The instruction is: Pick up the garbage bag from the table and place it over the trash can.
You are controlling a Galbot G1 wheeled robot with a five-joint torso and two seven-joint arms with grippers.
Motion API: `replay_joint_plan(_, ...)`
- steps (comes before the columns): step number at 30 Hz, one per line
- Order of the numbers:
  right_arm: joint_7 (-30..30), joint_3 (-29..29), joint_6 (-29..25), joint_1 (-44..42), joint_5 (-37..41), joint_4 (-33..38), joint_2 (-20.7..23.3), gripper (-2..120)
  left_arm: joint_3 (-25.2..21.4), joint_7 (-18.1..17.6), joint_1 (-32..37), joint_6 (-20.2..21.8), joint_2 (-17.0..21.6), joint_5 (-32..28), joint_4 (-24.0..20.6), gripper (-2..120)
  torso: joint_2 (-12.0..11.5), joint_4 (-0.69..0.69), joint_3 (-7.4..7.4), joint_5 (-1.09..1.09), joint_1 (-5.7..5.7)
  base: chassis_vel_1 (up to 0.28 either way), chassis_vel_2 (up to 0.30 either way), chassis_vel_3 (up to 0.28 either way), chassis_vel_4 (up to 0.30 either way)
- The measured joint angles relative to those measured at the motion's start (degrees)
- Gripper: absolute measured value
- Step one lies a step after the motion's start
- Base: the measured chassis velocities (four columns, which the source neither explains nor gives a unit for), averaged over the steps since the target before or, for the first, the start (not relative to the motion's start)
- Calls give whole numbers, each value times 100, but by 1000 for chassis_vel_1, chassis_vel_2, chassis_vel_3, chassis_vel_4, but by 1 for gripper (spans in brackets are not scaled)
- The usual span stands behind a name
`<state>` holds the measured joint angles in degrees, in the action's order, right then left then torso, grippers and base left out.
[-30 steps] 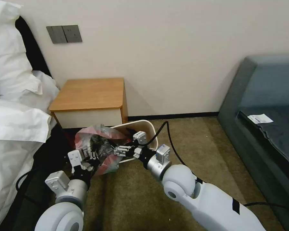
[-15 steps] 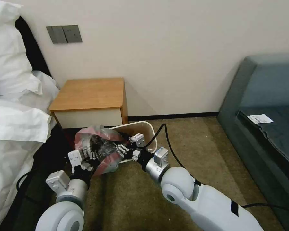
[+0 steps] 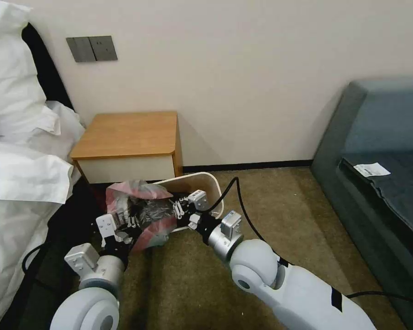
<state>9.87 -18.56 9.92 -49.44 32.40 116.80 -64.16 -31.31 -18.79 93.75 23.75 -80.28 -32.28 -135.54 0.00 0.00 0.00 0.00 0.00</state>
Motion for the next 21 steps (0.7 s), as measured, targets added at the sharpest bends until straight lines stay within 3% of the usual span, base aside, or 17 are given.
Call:
replay_joint_plan(11, -20, 345, -58, -34, -83, 338, 107, 0, 56, -1, 40, -6, -27, 162, 144, 5, 0, -1, 0, 0, 0, 0, 0, 0, 0)
replay_joint_plan(21, 36, 670, -159, 533, -72, -37, 282, 0, 37, 28, 184, -99, -44, 297, 2, 5, 0, 0, 0, 0, 0, 0, 0, 0, 0)
